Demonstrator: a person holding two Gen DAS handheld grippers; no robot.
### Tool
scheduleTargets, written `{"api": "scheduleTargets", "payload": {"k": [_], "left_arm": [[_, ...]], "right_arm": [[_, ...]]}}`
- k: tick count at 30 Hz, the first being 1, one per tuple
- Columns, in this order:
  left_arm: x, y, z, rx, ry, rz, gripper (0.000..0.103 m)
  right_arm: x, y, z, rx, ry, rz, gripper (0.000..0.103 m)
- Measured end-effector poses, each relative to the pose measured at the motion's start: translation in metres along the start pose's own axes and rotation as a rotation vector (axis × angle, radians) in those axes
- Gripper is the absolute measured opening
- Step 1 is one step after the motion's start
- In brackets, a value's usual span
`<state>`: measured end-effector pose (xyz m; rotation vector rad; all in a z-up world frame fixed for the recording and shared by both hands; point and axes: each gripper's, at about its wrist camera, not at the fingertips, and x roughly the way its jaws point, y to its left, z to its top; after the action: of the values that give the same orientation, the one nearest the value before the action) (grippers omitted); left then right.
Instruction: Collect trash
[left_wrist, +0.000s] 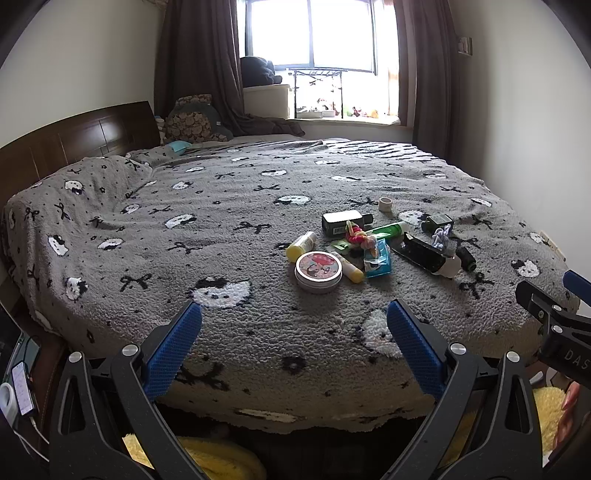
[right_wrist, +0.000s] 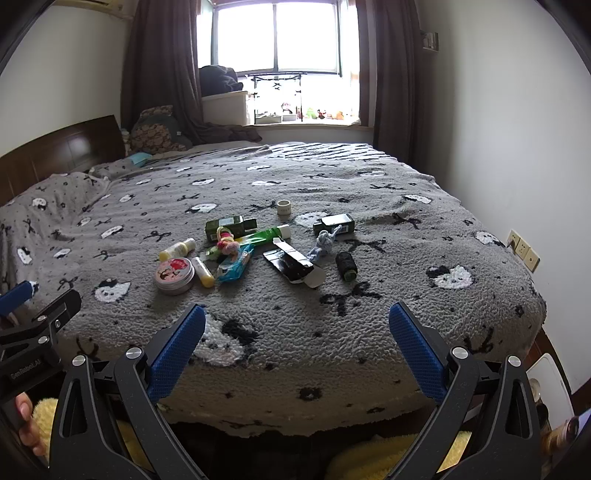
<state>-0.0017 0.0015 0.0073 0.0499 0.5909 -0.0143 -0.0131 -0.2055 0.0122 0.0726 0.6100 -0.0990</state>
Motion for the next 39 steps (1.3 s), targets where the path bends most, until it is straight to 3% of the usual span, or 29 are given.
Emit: {"api": "scheduleTargets", "payload": {"k": [19,39], "left_arm": [[-0.001,0.002,0.007,0.003,0.005,-0.001,0.095],[0.027,0.000,-0.009,0.001,0.043,-0.002,0.095]], "right_arm": [[0.002,0.000,-0.001,0.008,0.003,0.000,0.100],[0.022,-0.005,-0.007,0.018,0.037,0.000,0.100]]}}
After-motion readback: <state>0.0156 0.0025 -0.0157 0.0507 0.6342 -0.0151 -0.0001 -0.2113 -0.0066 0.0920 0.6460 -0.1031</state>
